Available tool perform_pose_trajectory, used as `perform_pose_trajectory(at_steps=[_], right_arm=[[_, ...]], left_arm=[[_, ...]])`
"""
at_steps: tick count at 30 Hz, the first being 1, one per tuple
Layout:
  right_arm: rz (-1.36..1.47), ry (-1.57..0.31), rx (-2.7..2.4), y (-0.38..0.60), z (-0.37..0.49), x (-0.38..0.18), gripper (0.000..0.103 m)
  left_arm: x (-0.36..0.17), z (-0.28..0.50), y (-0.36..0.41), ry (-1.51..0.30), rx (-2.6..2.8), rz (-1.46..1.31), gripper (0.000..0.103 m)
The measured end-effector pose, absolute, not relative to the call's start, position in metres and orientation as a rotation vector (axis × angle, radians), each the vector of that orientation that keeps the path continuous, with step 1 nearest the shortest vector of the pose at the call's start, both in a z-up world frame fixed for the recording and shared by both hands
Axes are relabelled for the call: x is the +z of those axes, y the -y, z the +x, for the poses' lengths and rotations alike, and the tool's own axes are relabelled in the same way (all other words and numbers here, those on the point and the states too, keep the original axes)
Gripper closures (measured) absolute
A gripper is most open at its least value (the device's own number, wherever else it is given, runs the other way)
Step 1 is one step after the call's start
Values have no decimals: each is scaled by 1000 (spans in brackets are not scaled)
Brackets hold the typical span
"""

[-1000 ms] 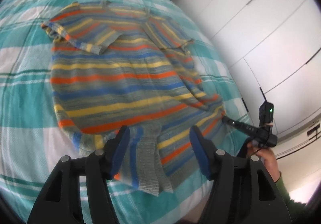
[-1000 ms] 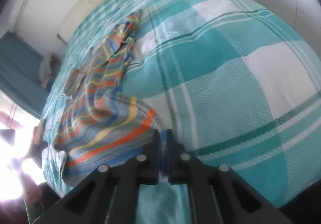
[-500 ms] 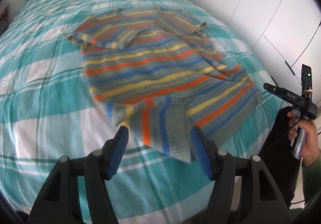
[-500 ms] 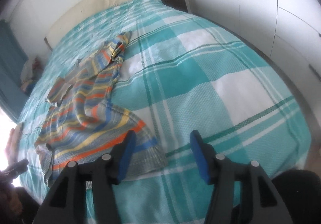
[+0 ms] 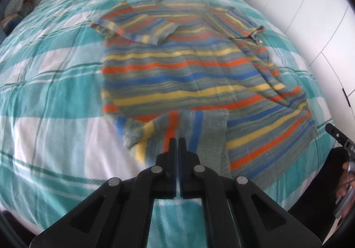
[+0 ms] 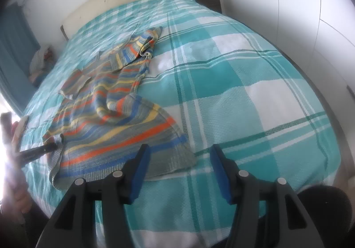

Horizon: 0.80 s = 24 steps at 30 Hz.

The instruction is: Fold small clothes

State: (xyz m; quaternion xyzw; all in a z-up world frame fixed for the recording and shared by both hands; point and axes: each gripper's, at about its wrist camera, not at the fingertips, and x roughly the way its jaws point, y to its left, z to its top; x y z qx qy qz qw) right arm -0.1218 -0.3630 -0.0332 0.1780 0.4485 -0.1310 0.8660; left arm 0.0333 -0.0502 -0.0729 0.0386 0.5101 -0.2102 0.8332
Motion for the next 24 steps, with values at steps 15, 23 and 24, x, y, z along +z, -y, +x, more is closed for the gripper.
perform_pose_trajectory(at_steps=[15, 23, 24], right_arm=[[393, -917, -210, 352, -114, -30, 47], [343, -913, -201, 347, -130, -20, 46], [341, -916, -201, 350, -131, -19, 46]], left_arm=[[-96, 59, 126, -1082, -280, 248, 70], [-65, -1, 36, -1089, -473, 74, 96], [-66, -7, 23, -1089, -466, 106, 96]])
